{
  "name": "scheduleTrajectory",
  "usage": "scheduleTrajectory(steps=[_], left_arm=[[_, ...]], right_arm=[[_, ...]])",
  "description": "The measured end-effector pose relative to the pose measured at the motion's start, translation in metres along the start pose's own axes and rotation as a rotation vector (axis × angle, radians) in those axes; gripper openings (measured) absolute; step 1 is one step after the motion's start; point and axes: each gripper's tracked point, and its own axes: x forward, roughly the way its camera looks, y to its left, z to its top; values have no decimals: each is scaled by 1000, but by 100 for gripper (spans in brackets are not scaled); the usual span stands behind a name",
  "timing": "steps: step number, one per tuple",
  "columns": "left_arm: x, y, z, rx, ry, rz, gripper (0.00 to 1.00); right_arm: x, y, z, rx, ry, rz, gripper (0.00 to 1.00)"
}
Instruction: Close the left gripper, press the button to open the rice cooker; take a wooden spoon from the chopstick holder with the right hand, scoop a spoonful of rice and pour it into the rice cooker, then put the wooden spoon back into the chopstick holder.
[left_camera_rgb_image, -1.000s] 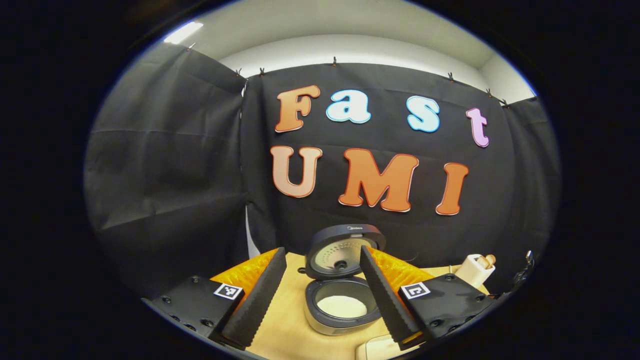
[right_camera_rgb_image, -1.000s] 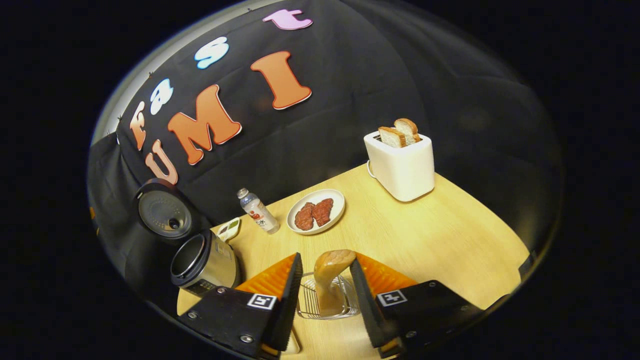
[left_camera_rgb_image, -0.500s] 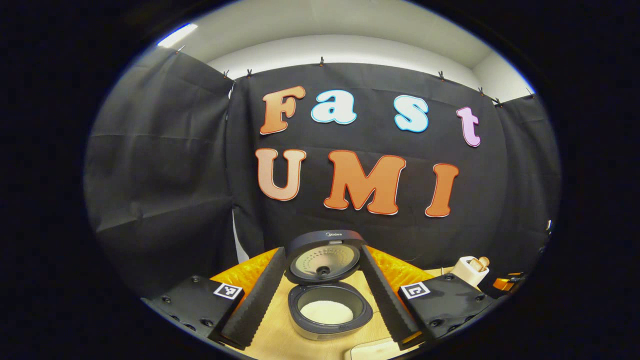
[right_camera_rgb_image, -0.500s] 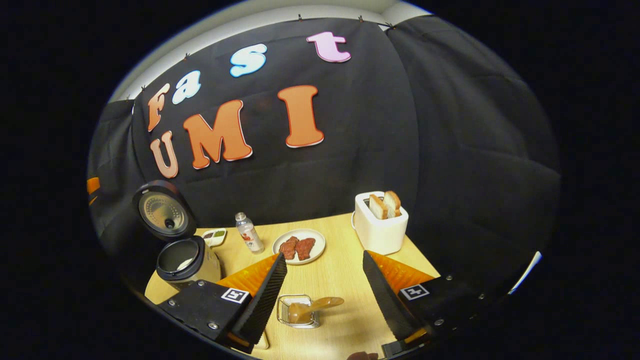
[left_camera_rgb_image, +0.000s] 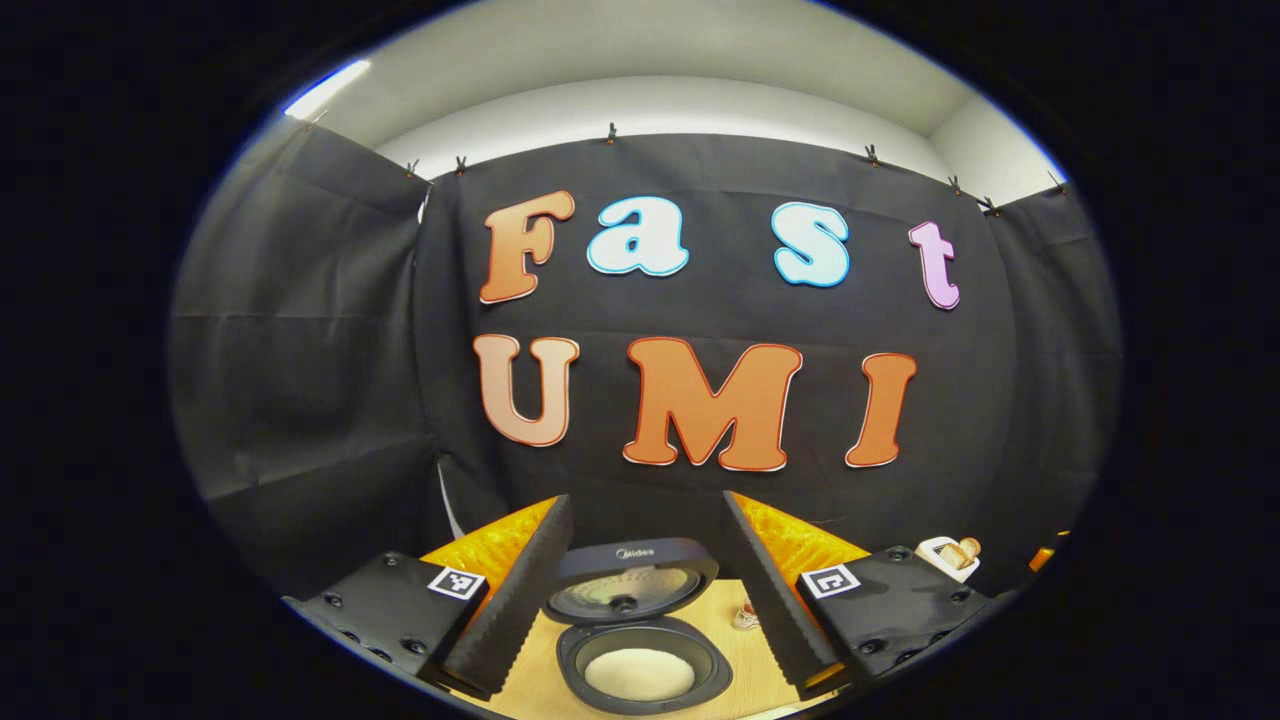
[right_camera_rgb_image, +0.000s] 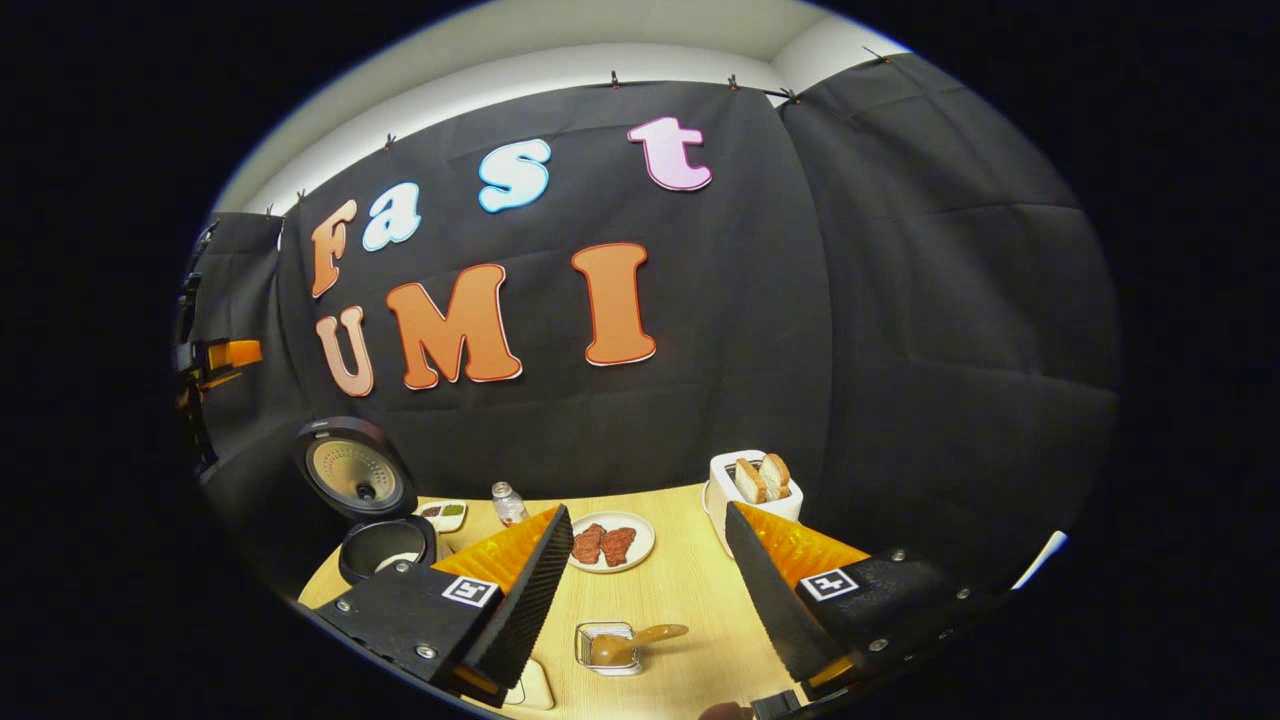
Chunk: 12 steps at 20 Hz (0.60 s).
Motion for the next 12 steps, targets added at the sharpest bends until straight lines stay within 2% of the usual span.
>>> scheduleTrajectory(steps=[6, 9, 12], left_arm=[[77, 2, 0, -1, 40, -25, 97], [117, 15, -20, 35, 77, 3, 97], [148, 23, -61, 29, 161, 13, 97]], right_arm=[[1, -21, -11, -29, 10, -56, 94], [2, -30, -13, -23, 15, -80, 94], [3, -41, -16, -35, 22, -106, 94]])
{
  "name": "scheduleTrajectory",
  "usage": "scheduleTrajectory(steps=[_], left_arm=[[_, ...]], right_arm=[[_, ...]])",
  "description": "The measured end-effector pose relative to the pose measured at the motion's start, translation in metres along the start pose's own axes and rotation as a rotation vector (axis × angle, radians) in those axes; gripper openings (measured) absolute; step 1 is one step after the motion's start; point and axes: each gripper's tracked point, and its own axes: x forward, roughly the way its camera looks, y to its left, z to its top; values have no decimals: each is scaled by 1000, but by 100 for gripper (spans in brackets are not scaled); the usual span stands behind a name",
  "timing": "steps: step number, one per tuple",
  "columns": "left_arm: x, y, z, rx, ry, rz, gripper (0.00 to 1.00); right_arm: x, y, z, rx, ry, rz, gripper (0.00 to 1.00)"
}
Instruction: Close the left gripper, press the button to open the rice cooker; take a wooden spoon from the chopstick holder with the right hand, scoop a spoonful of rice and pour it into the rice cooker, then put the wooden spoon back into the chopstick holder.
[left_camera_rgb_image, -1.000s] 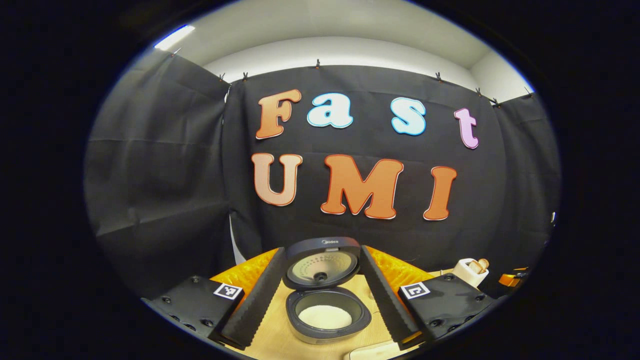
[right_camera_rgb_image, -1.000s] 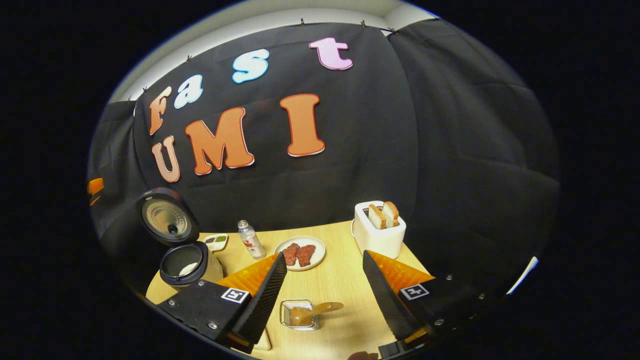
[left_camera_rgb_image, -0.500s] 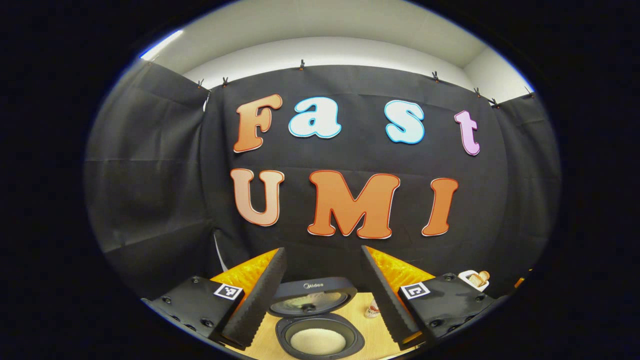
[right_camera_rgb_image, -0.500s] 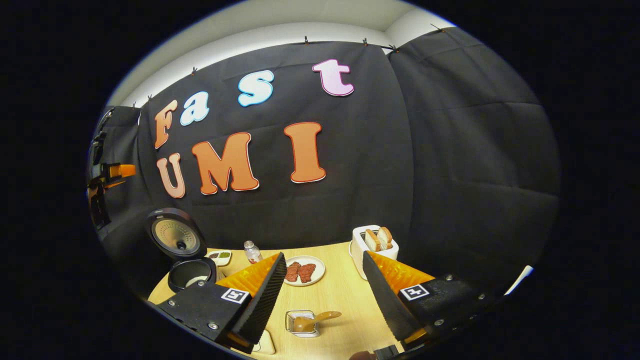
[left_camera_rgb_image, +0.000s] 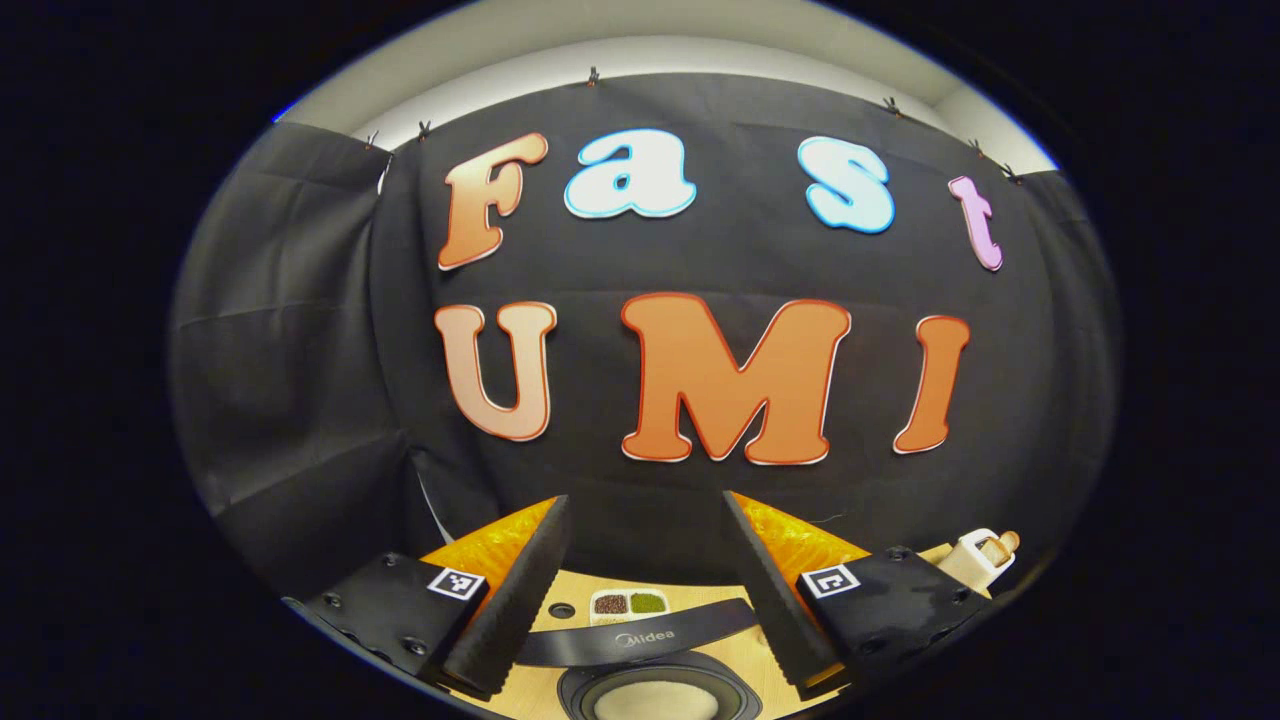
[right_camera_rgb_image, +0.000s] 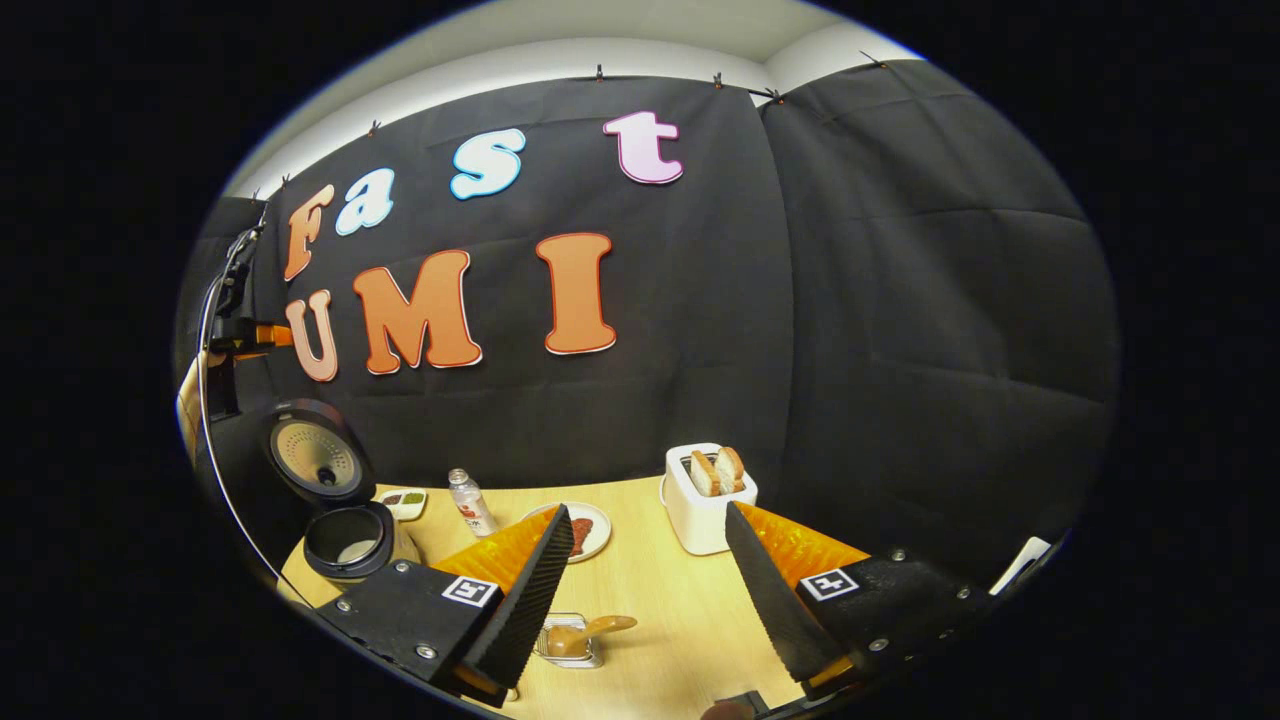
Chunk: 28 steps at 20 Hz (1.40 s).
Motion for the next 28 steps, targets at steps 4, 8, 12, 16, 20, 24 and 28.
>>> scheduleTrajectory(steps=[4, 8, 12, 16, 20, 24, 28], left_arm=[[35, 7, -40, -52, 68, 11, 97], [41, 11, -74, -57, 127, 8, 99], [35, 3, -86, -26, 143, -2, 98], [6, -9, -97, -33, 145, -37, 100], [-26, -22, -111, -47, 131, -70, 98], [-59, -35, -142, -46, 152, -90, 98], [-90, -41, -170, -58, 172, -94, 98]], right_arm=[[4, -5, -7, 7, 19, -16, 94], [9, -5, -11, -6, 33, -29, 94], [10, 4, -10, 10, 28, -13, 94], [8, 11, -7, 15, 15, 3, 94], [6, 15, -4, 43, -2, 29, 94], [1, 14, -10, 46, 9, 45, 94], [-8, 13, -10, 46, 3, 64, 94]])
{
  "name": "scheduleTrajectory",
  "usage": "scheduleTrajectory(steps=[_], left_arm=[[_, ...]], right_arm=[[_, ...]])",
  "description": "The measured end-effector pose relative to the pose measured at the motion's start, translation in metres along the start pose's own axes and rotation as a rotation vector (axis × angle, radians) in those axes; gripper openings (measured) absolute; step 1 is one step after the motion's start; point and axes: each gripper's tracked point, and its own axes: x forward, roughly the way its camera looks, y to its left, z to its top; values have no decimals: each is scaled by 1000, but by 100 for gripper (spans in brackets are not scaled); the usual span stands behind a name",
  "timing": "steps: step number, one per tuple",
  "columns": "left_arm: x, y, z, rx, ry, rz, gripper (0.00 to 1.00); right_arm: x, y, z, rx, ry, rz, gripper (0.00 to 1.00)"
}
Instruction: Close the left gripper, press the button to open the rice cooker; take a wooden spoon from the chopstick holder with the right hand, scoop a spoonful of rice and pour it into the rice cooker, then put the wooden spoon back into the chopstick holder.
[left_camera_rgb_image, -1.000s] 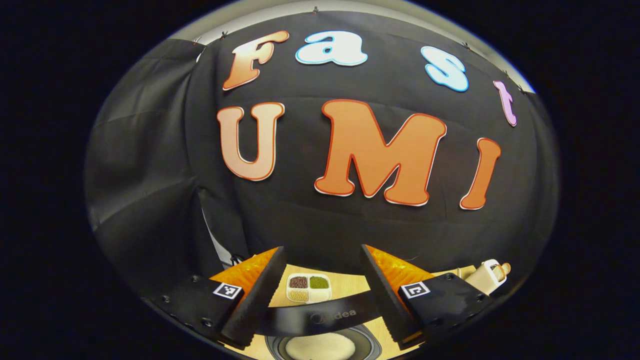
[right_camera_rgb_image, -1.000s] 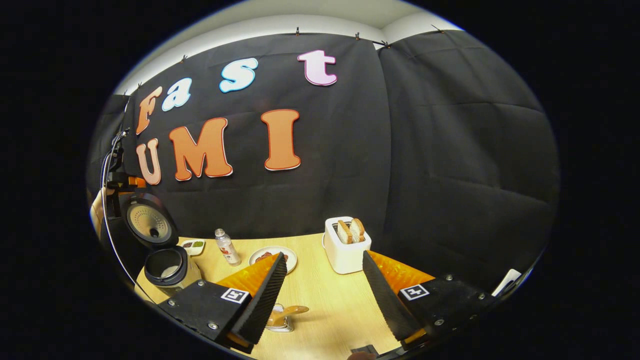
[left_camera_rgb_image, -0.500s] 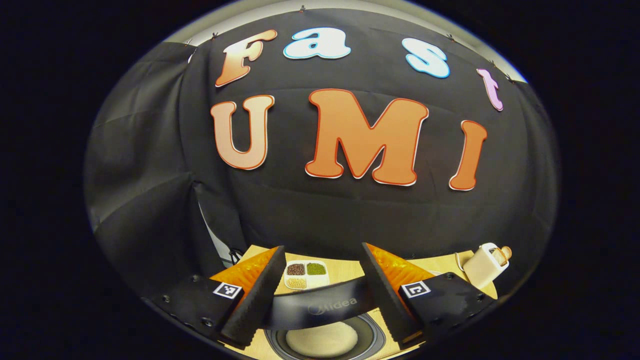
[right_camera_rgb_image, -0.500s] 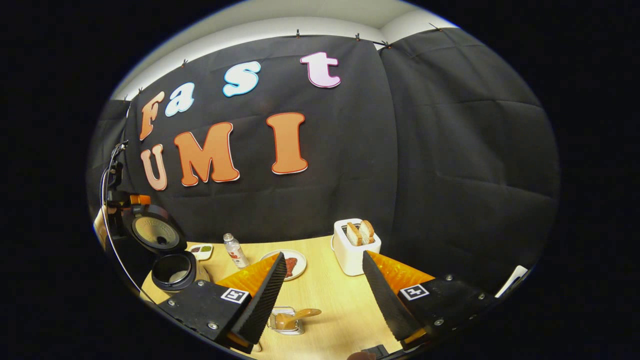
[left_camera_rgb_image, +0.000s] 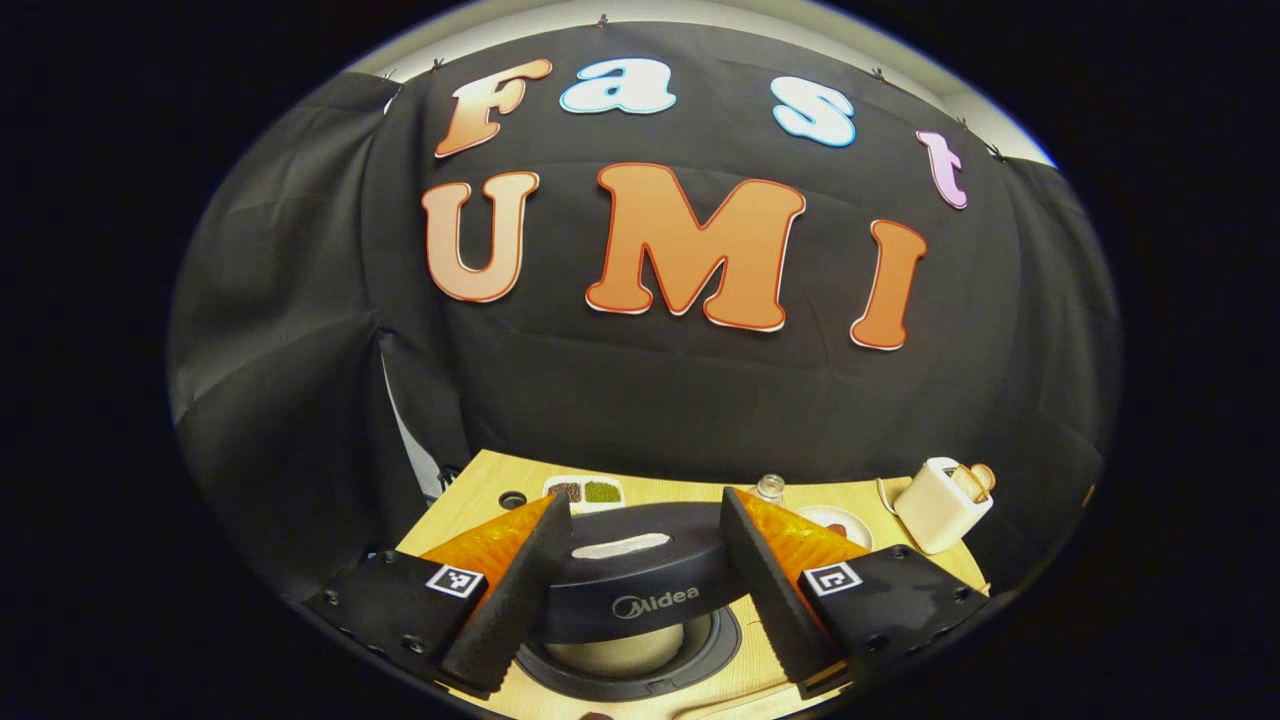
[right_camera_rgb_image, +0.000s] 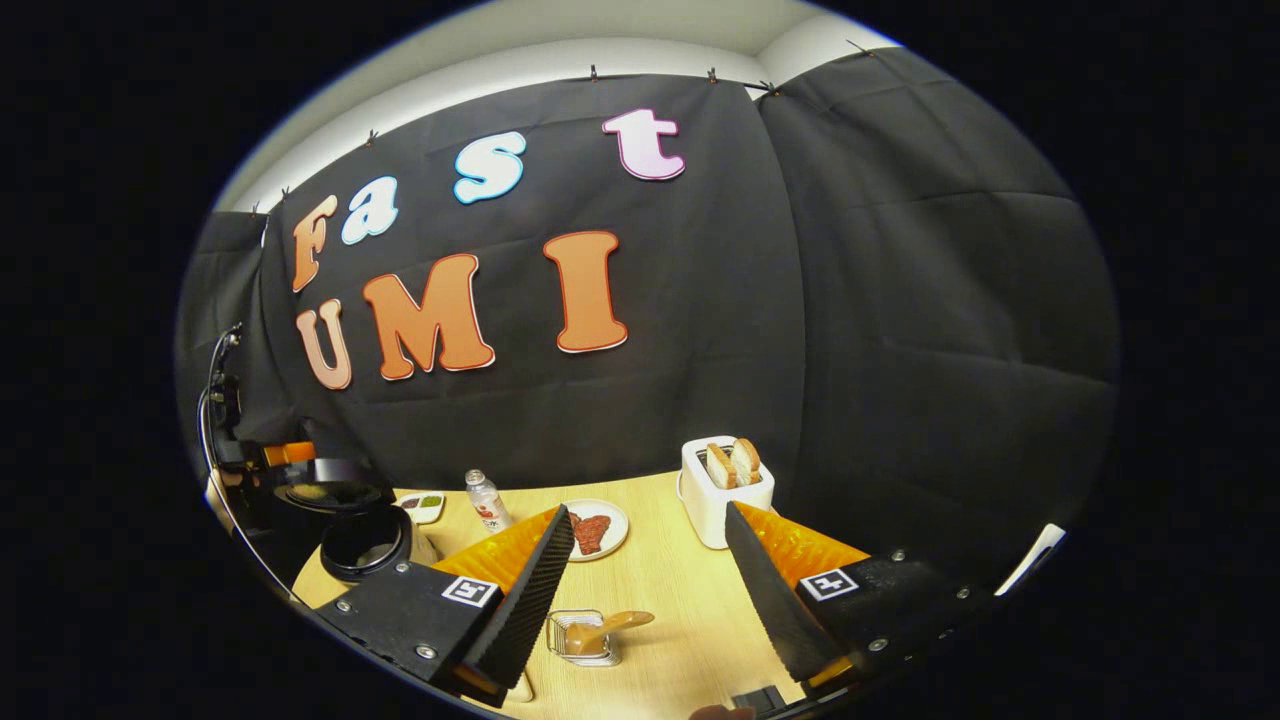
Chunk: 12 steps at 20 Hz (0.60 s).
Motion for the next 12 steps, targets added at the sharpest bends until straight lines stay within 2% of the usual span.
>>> scheduleTrajectory(steps=[7, 12], left_arm=[[-12, -9, -65, 1, 12, 27, 100], [-5, -3, -104, 56, -8, 69, 99]], right_arm=[[-11, -8, -5, -30, 2, 5, 94], [-6, -16, -13, -11, 25, -7, 94]])
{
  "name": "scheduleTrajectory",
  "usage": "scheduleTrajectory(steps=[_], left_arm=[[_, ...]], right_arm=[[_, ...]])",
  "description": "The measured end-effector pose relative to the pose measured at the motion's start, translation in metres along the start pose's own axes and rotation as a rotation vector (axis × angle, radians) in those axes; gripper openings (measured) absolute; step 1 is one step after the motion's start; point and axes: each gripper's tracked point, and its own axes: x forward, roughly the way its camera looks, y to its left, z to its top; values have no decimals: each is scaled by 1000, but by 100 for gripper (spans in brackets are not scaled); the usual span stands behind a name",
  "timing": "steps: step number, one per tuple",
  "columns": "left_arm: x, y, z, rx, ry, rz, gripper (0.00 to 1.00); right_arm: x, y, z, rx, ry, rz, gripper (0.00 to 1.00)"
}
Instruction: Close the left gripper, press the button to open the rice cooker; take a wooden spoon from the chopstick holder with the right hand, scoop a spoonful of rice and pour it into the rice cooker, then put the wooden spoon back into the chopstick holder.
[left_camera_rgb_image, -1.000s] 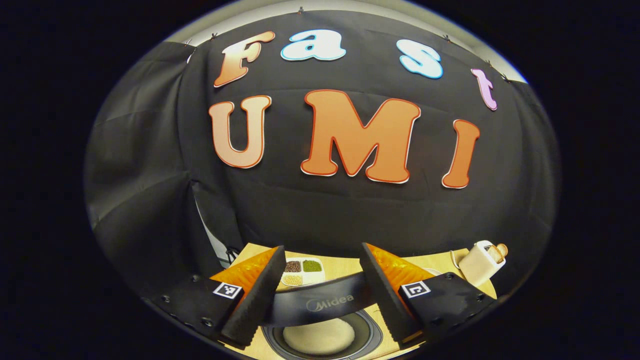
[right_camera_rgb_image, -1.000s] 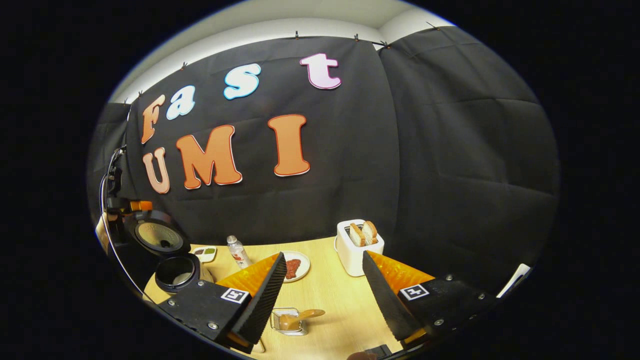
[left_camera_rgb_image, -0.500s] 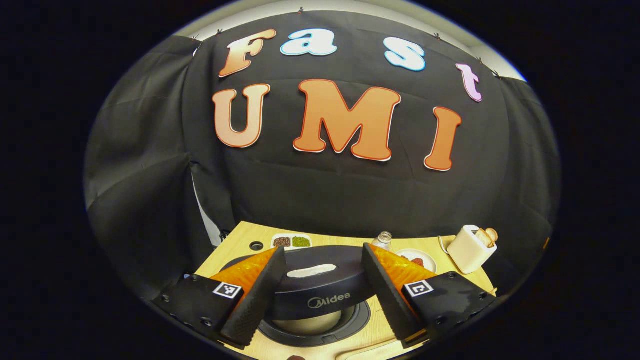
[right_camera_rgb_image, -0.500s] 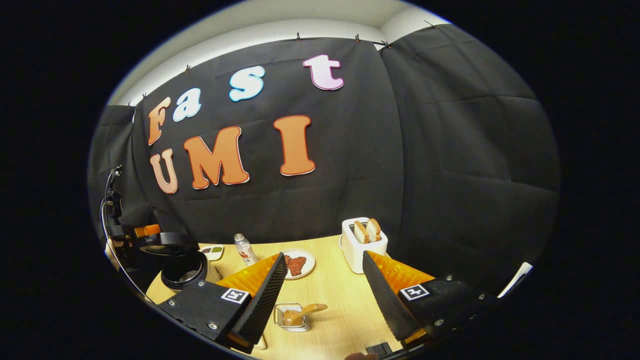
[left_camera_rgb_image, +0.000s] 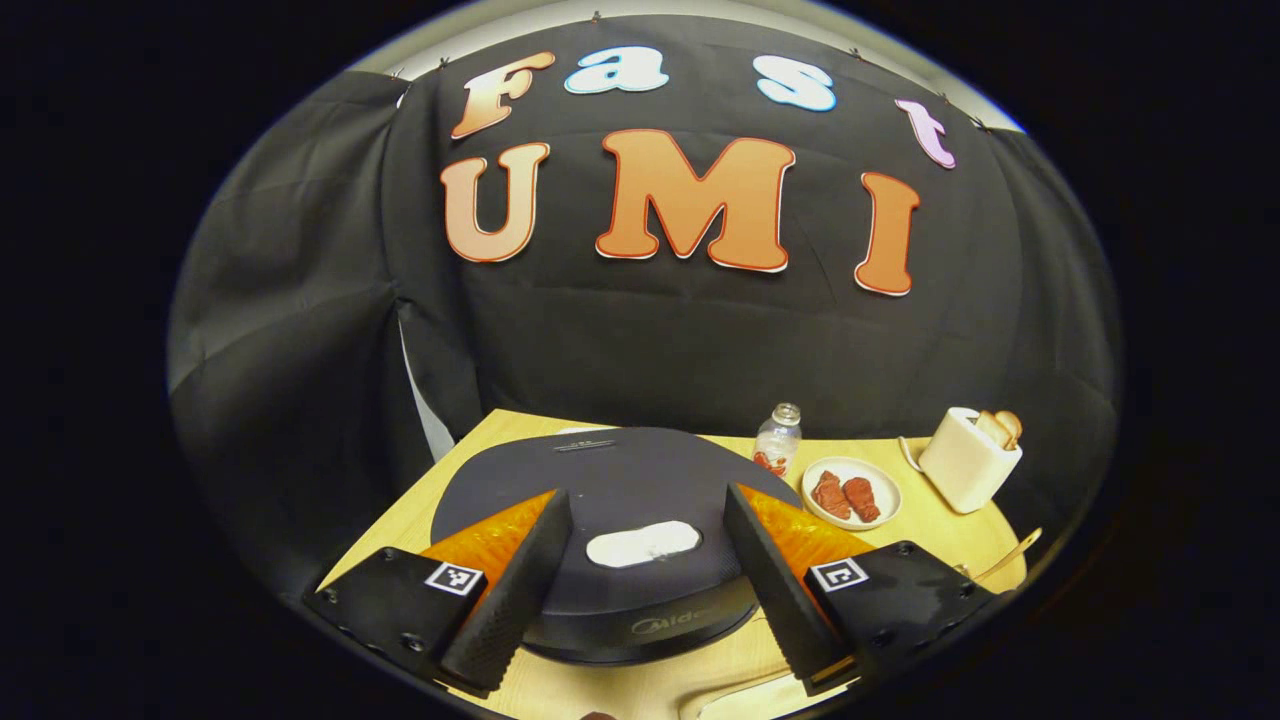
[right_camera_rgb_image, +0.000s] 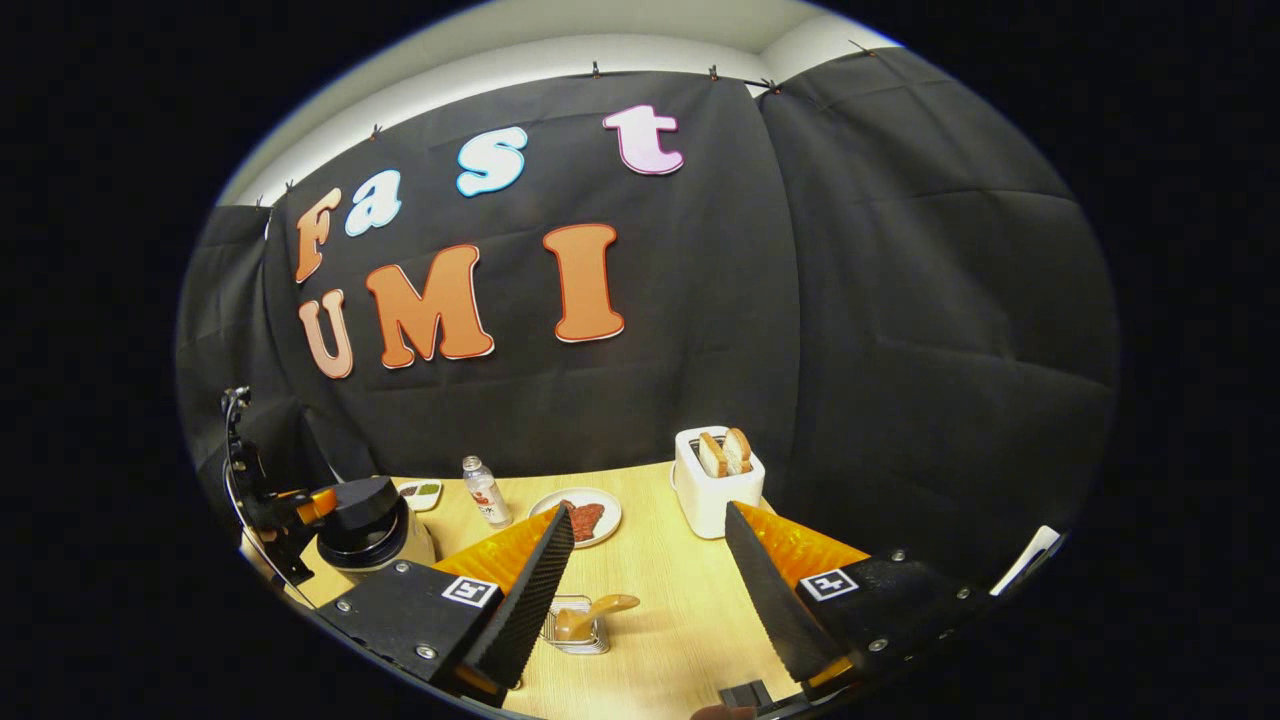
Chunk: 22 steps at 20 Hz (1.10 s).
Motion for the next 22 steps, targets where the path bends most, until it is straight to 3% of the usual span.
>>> scheduleTrajectory(steps=[2, 5, 7, 10, 13, 16, 17, 18, 19, 20, 21, 22], left_arm=[[1, -1, -12, 15, -16, 8, 100], [5, -2, -51, 54, 58, 10, 100], [5, -1, -43, 60, 7, 21, 97], [4, -3, -64, 68, 104, 38, 99], [4, -1, -50, 54, 73, 19, 100], [-14, 5, -53, 8, 168, 35, 100], [-22, 2, -41, -27, 163, 24, 95], [-31, 2, -25, -55, 143, 18, 100], [-40, 8, -6, -67, 113, 14, 94], [-51, 13, 16, -68, 75, 12, 100], [-61, 18, 39, -66, 39, 10, 95], [-73, 25, 61, -65, 4, 10, 100]], right_arm=[[1, -3, -3, 7, 6, -3, 94], [3, -6, -7, 23, 14, -10, 94], [3, -8, -8, 28, 17, -15, 94], [2, -15, -12, 23, 28, -27, 94], [0, -16, -13, 28, 30, -28, 94], [-2, -17, -3, 25, 13, -32, 94], [-3, -18, 1, 21, 8, -33, 94], [-4, -17, 6, 14, 2, -30, 94], [-5, -17, 12, 6, -10, -30, 94], [-6, -16, 19, -4, -24, -28, 94], [-7, -15, 27, -14, -41, -26, 94], [-7, -14, 34, -23, -53, -24, 94]])
